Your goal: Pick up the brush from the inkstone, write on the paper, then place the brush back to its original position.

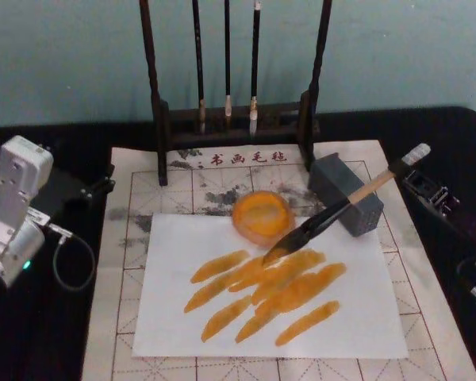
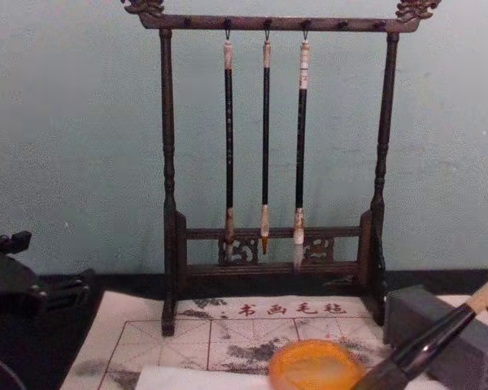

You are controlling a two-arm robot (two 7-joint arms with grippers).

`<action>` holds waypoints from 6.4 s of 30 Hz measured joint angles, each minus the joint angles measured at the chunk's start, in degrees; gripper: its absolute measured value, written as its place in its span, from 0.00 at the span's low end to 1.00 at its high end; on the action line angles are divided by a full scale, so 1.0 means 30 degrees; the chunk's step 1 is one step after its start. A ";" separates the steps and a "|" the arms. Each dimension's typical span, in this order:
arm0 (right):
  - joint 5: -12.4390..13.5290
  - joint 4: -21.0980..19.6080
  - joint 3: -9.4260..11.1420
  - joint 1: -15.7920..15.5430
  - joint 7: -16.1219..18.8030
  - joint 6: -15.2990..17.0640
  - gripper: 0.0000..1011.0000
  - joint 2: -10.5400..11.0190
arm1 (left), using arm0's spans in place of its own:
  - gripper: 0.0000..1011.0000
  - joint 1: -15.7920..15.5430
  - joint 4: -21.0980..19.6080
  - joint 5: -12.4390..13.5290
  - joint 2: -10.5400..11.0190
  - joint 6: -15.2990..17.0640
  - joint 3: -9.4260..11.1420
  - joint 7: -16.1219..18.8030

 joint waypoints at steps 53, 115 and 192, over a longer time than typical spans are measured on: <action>-0.1771 0.3491 0.0256 0.2520 -0.2728 -0.1172 0.18 -0.4207 | 0.99 0.0000 -0.0001 0.0000 0.0000 0.0001 0.0000 0.0000; -0.2201 0.4378 0.1015 0.2483 -0.3127 -0.0599 0.18 -0.5054 | 0.99 -0.0001 -0.0001 0.0000 0.0000 0.0000 0.0000 0.0000; -0.3958 0.1368 0.0892 0.0571 -0.4733 -0.1290 0.99 -0.2740 | 0.99 0.0000 -0.0001 0.0001 0.0000 0.0000 0.0000 0.0000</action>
